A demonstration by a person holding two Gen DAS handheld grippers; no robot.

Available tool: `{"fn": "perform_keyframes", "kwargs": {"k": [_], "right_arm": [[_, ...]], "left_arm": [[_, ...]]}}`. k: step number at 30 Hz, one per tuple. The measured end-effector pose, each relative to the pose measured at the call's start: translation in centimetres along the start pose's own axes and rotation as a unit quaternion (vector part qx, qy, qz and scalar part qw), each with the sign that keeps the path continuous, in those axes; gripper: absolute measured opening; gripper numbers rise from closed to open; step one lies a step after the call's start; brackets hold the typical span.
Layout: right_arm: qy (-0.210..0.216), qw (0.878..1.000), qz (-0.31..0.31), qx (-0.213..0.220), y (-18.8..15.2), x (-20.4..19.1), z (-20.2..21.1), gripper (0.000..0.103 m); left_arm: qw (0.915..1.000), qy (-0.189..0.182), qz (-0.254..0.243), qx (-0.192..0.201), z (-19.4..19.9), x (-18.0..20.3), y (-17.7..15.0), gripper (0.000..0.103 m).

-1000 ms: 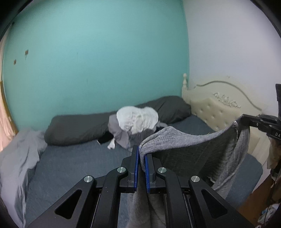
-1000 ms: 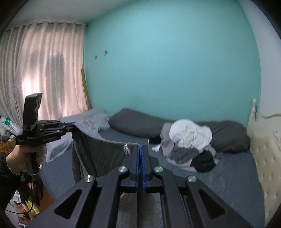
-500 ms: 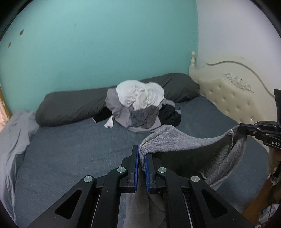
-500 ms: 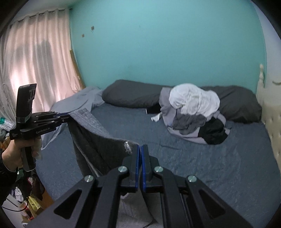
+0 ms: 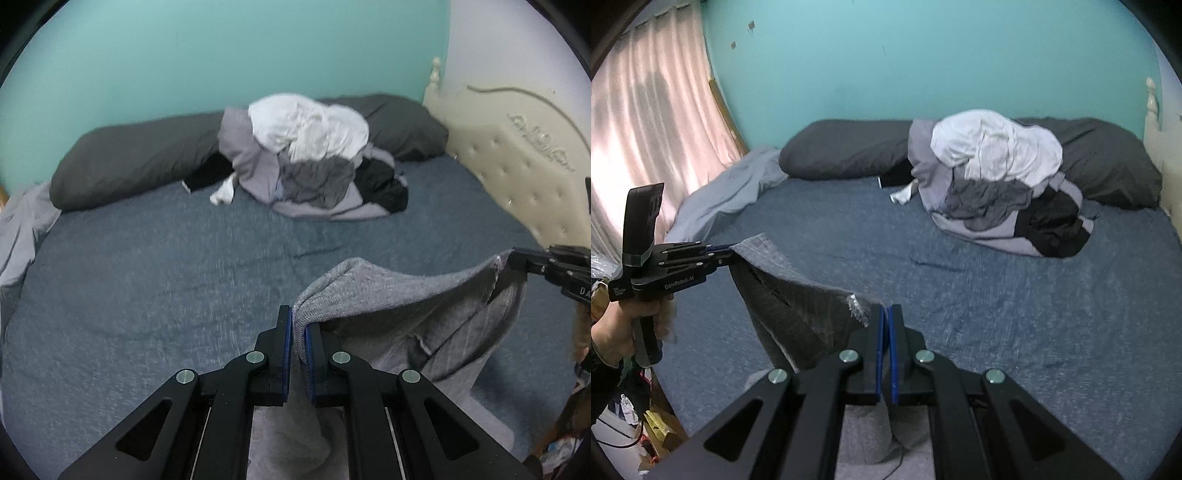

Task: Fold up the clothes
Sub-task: 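Lower the grey sweatshirt onto the bed with both closed tools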

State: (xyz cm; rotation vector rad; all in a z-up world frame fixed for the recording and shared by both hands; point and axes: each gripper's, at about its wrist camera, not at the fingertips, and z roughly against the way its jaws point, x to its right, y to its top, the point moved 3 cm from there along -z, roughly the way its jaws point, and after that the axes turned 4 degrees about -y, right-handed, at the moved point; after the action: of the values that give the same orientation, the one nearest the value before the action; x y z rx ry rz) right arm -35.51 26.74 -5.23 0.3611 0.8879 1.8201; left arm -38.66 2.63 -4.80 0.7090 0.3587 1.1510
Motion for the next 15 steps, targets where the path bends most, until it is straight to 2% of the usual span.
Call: {"fn": "perform_keyframes", "kwargs": {"k": [7, 15], "right_arm": [[-0.016, 0.999, -0.014, -0.036, -1.4, 1.6, -6.3, 0.003], [-0.022, 0.997, -0.036, -0.064, -3.6, 3.5, -12.6, 0.003]], "left_arm": [[0.9992, 0.000, 0.024, -0.033, -6.0, -1.8, -1.9, 0.007], [0.9973, 0.000, 0.031, -0.067, -12.3, -3.2, -3.3, 0.007]]}}
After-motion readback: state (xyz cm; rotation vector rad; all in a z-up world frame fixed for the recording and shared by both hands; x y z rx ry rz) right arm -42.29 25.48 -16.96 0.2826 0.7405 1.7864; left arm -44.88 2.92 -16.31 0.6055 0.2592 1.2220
